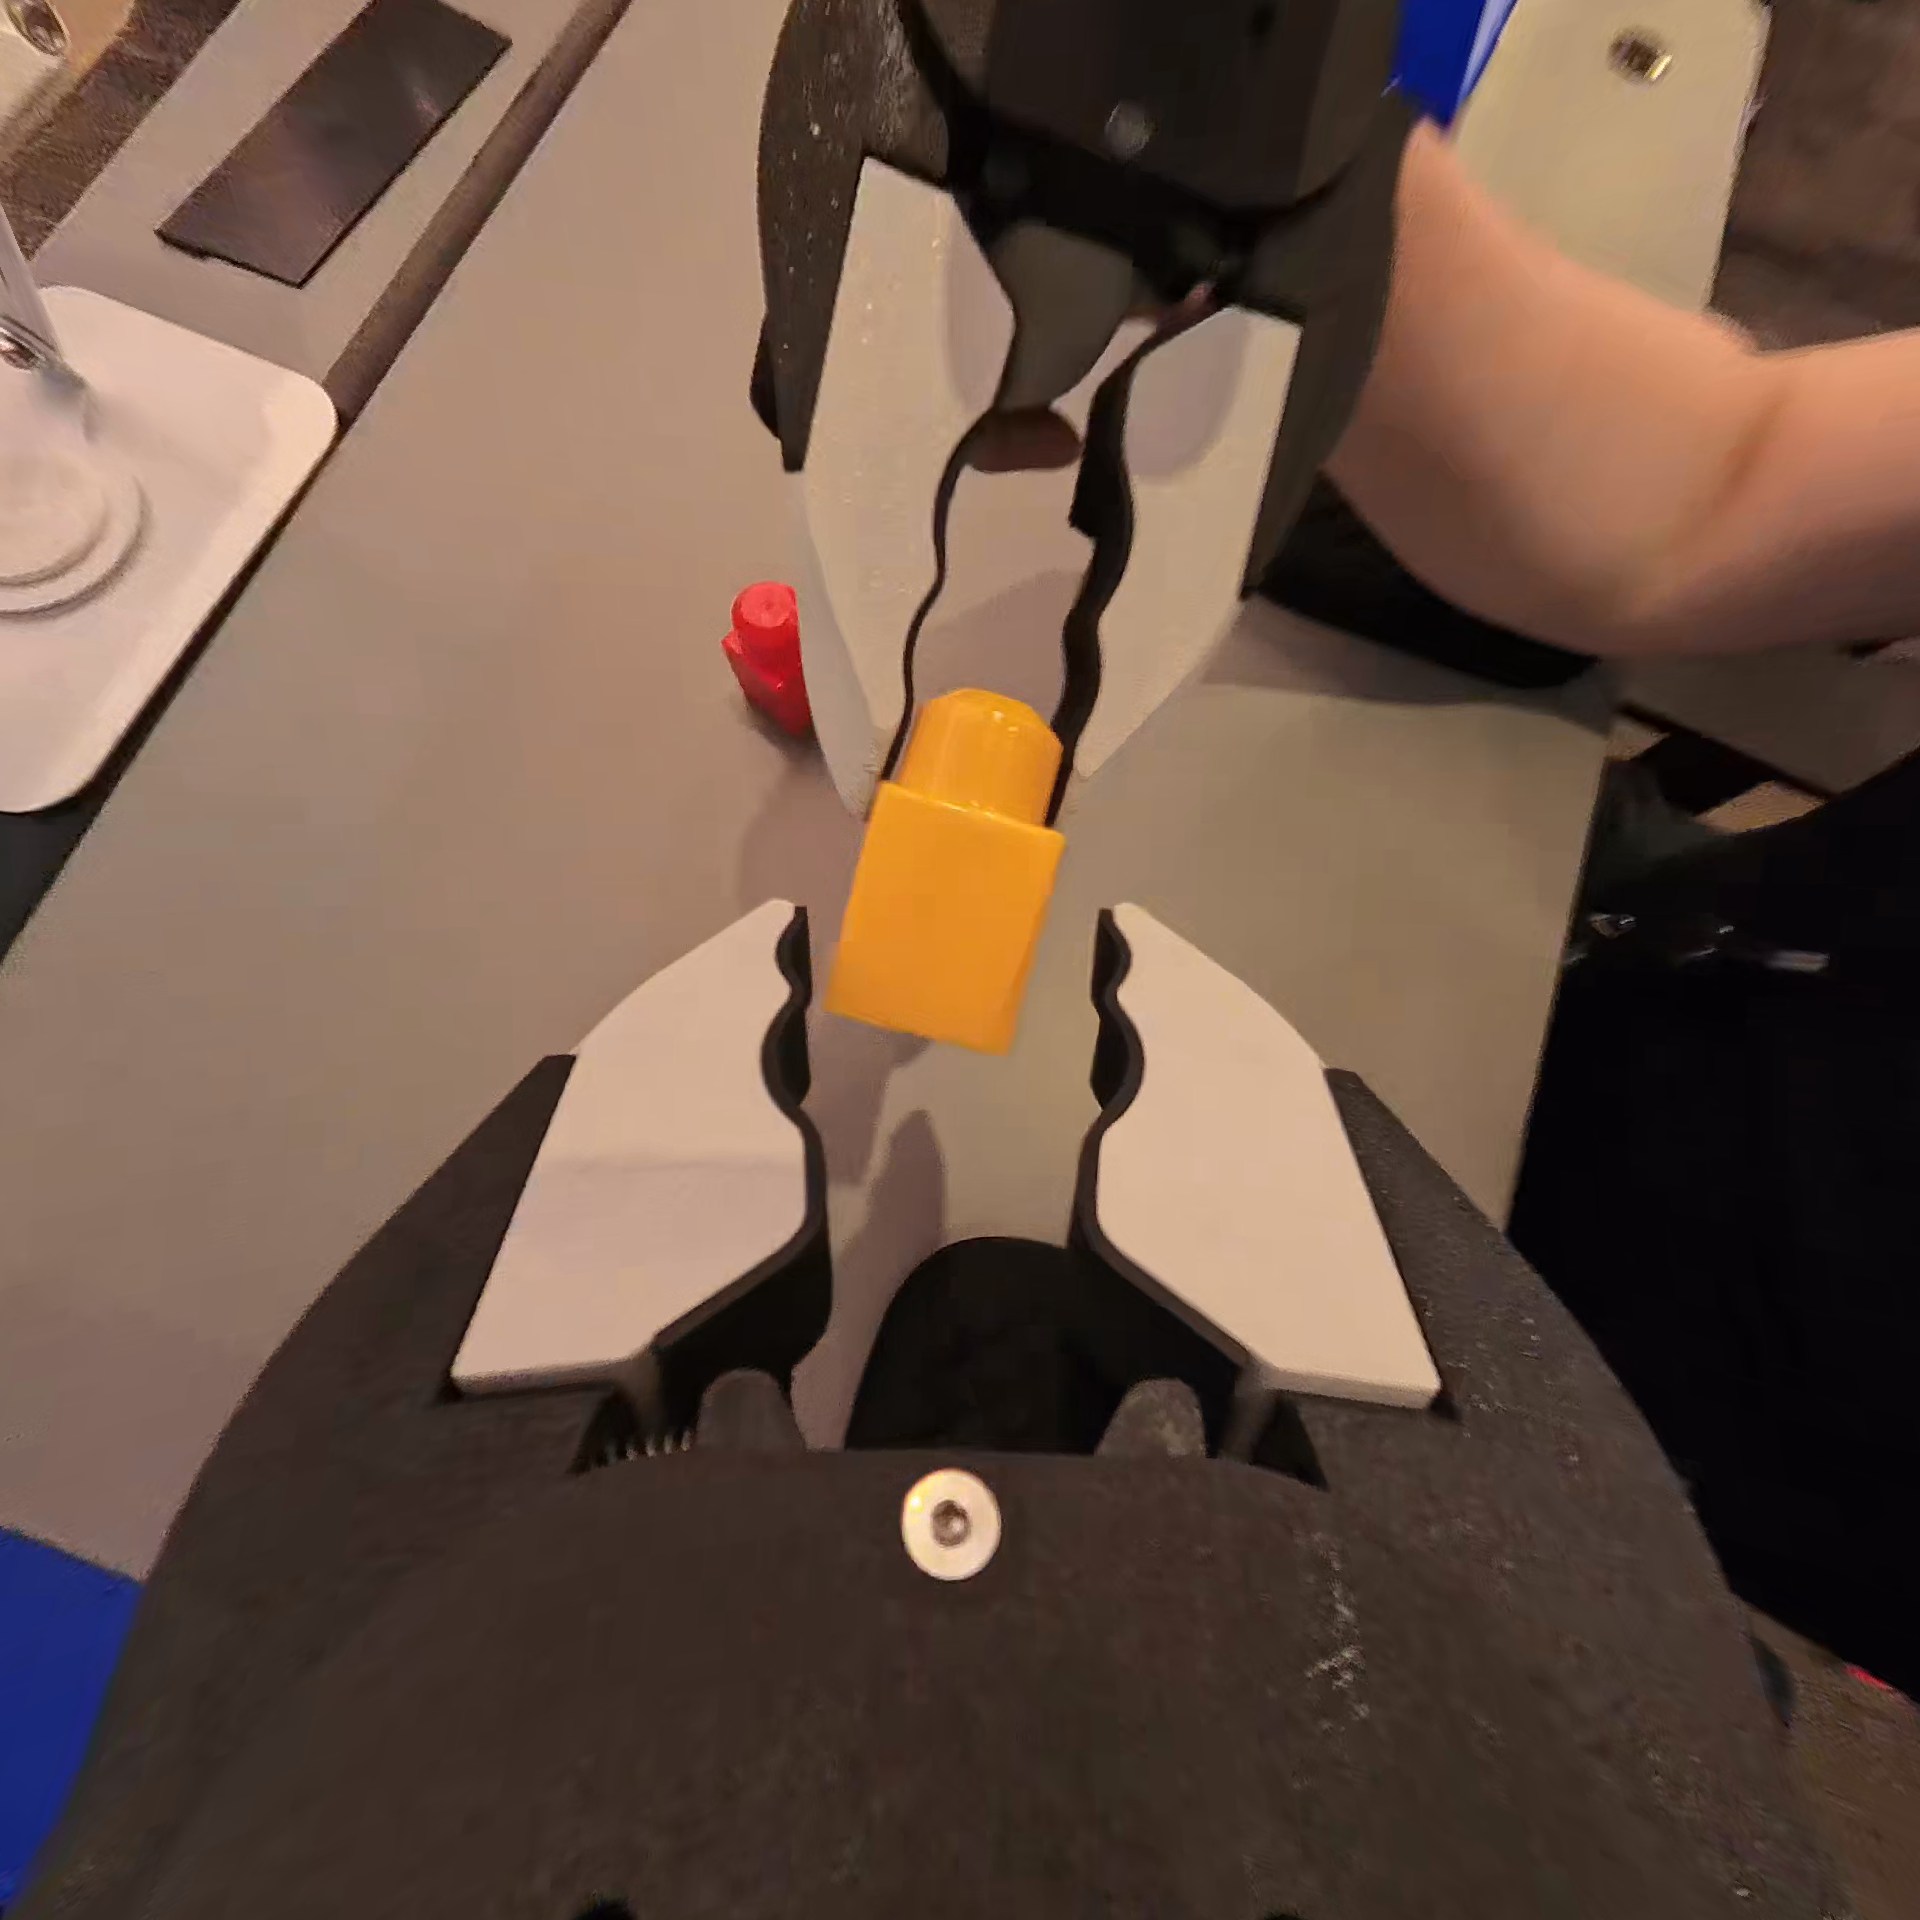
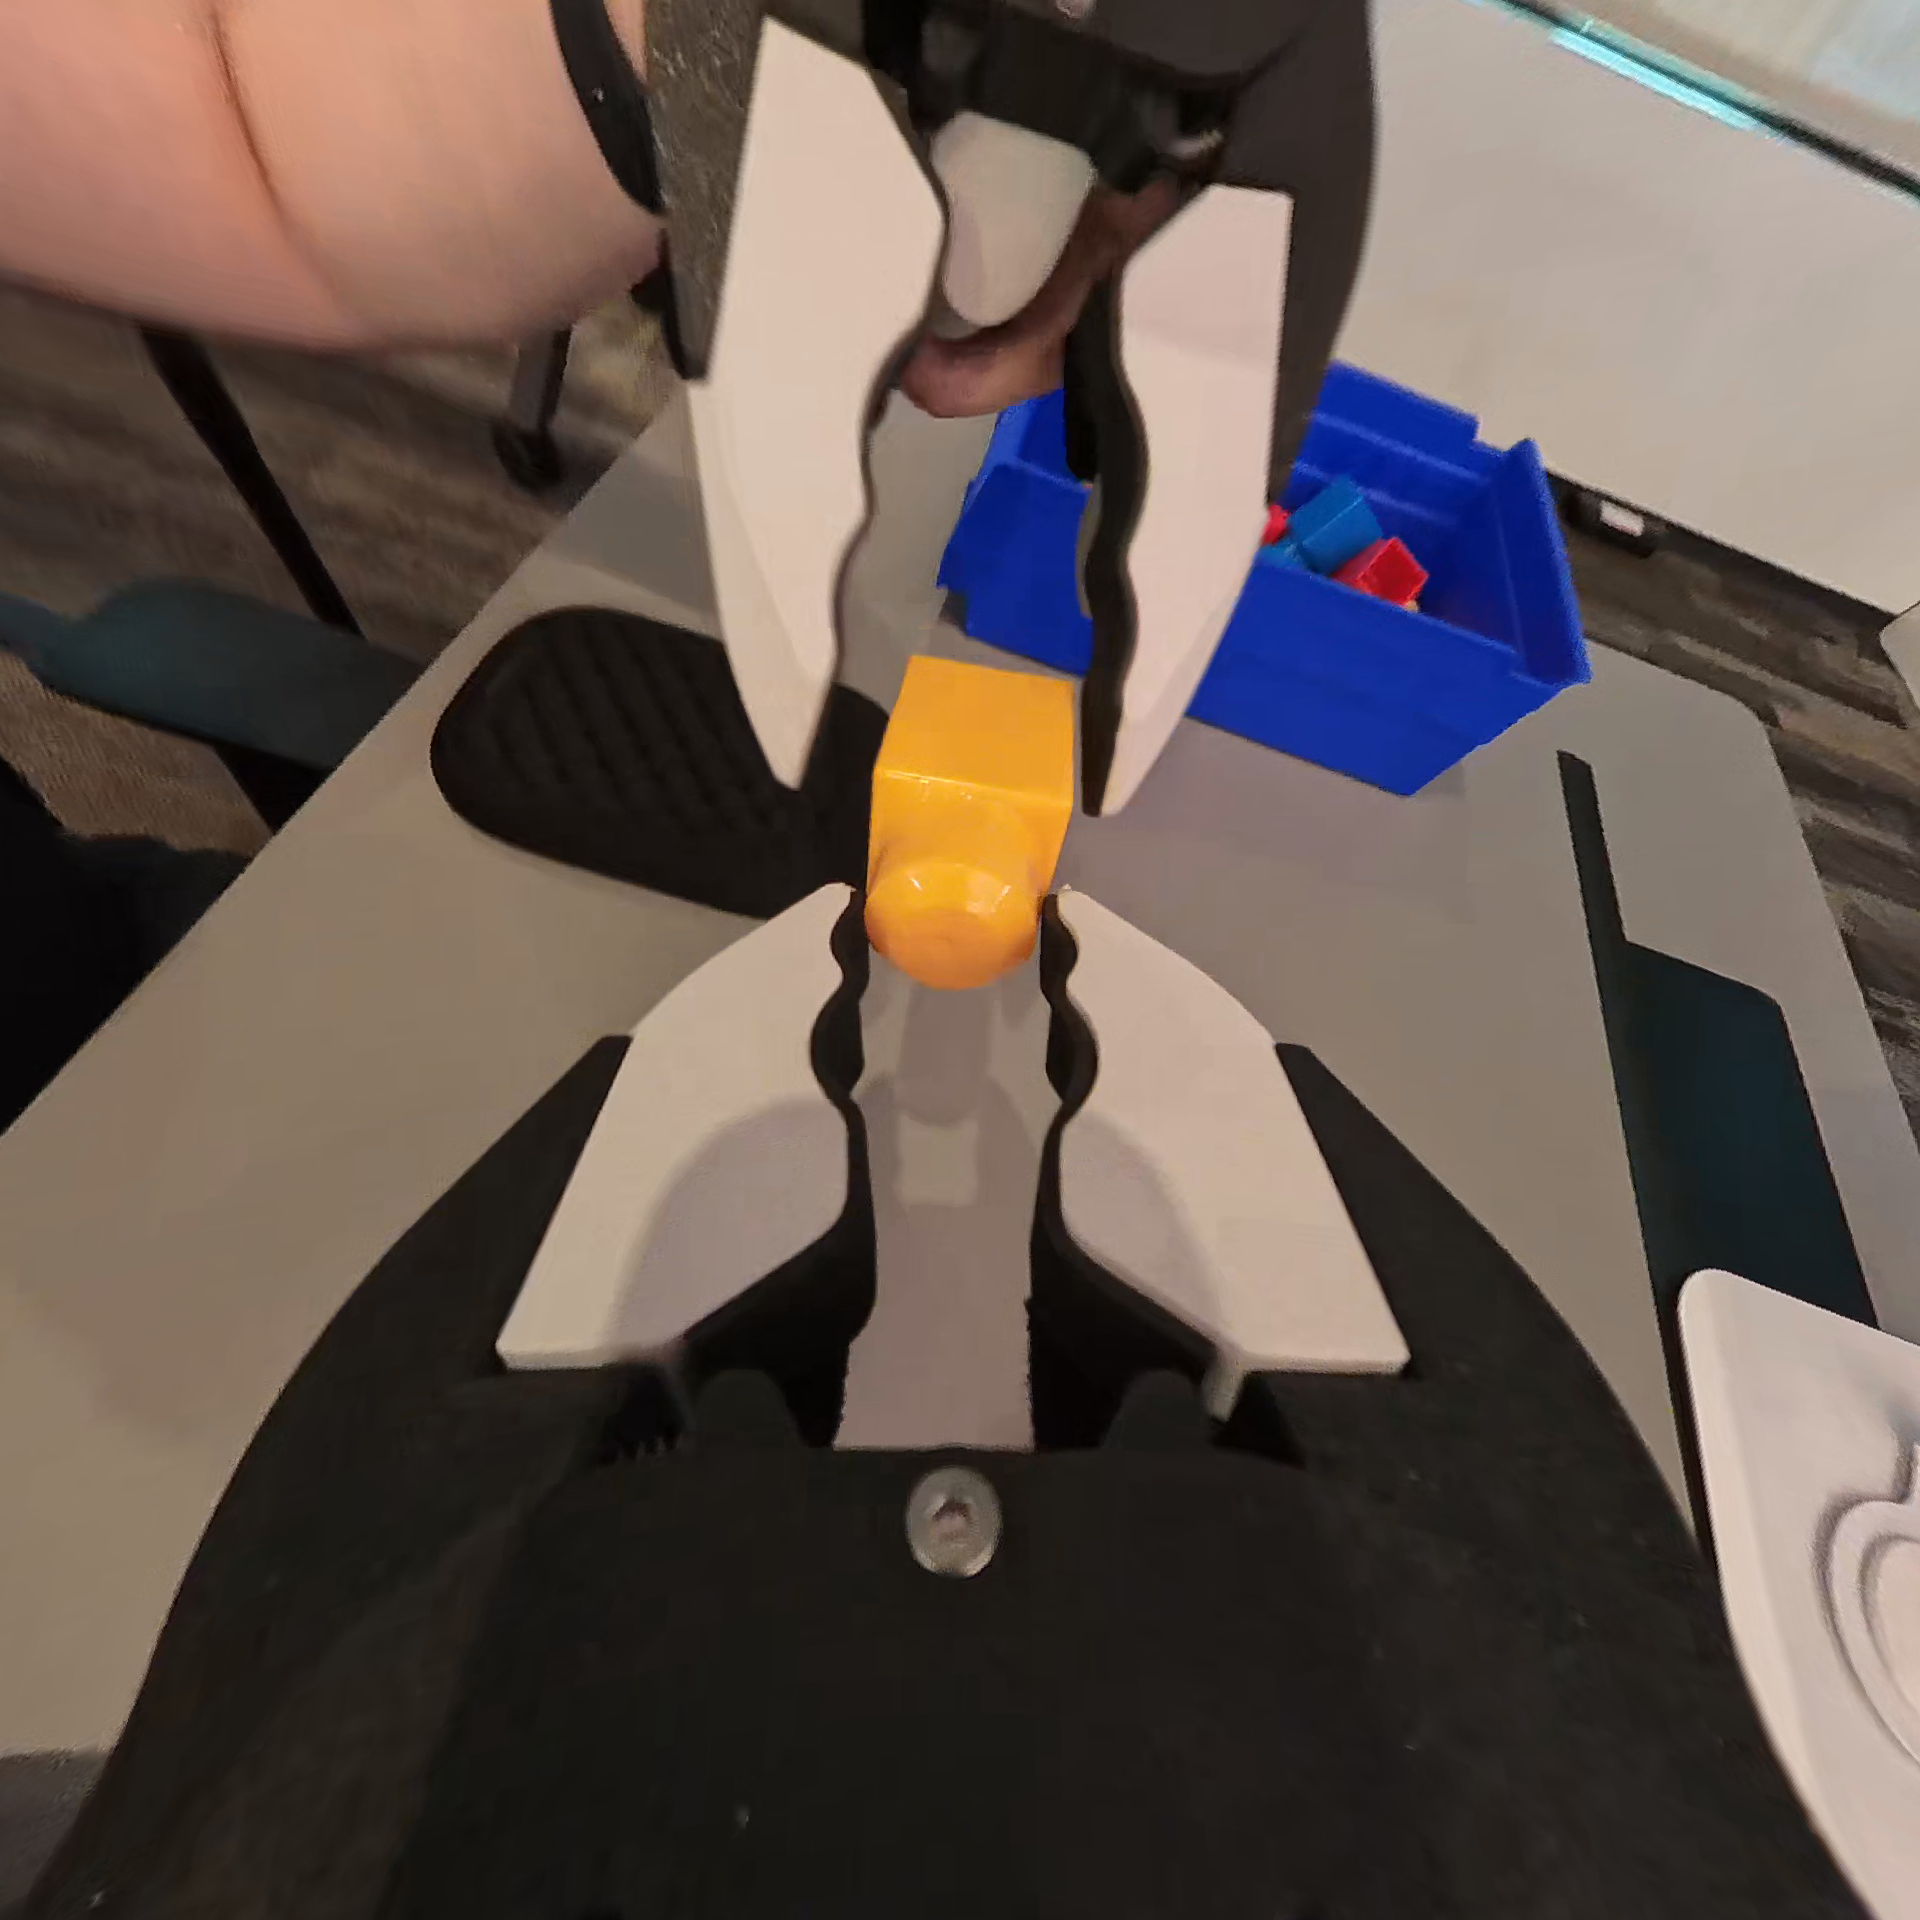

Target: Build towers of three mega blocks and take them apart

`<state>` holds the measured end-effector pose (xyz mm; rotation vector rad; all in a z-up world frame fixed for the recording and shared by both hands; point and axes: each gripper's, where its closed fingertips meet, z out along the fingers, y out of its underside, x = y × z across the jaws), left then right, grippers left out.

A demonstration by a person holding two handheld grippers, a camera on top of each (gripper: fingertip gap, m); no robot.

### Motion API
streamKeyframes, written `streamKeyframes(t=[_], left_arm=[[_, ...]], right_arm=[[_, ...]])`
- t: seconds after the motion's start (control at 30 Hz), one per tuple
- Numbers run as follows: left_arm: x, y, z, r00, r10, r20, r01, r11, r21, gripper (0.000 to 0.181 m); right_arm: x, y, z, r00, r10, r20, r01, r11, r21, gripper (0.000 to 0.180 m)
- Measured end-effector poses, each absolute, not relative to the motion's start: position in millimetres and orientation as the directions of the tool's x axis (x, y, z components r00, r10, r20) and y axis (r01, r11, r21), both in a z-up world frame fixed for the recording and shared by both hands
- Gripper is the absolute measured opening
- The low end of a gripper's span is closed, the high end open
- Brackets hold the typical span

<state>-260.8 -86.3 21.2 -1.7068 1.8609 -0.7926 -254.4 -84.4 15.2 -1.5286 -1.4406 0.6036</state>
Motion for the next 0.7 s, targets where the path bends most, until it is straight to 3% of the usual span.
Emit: streamKeyframes(t=[0.07,0.13,0.27,0.33,0.43,0.7], left_arm=[[-258,-86,11,-0.117,-0.993,-0.012,-0.724,0.094,-0.683,0.04],[-258,-86,3,-0.125,-0.992,-0.024,-0.731,0.108,-0.674,0.039],[-256,-86,7,-0.107,-0.994,-0.029,-0.647,0.092,-0.757,0.039],[-256,-84,17,-0.07,-0.997,-0.02,-0.557,0.055,-0.829,0.038],[-257,-85,41,-0.054,-0.998,0.037,-0.359,-0.015,-0.933,0.038],[-254,-94,61,-0.082,-0.993,0.088,-0.197,-0.071,-0.978,0.038]], right_arm=[[-254,-86,9,0.187,0.949,0.252,0.548,0.113,-0.829,0.031],[-253,-86,3,0.175,0.95,0.26,0.585,0.112,-0.803,0.031],[-253,-87,4,0.165,0.955,0.246,0.561,0.114,-0.82,0.031],[-255,-84,14,0.181,0.953,0.243,0.497,0.125,-0.859,0.032],[-255,-80,36,0.226,0.948,0.226,0.345,0.138,-0.928,0.048],[-266,-91,67,0.143,0.984,0.108,0.043,0.103,-0.994,0.045]])
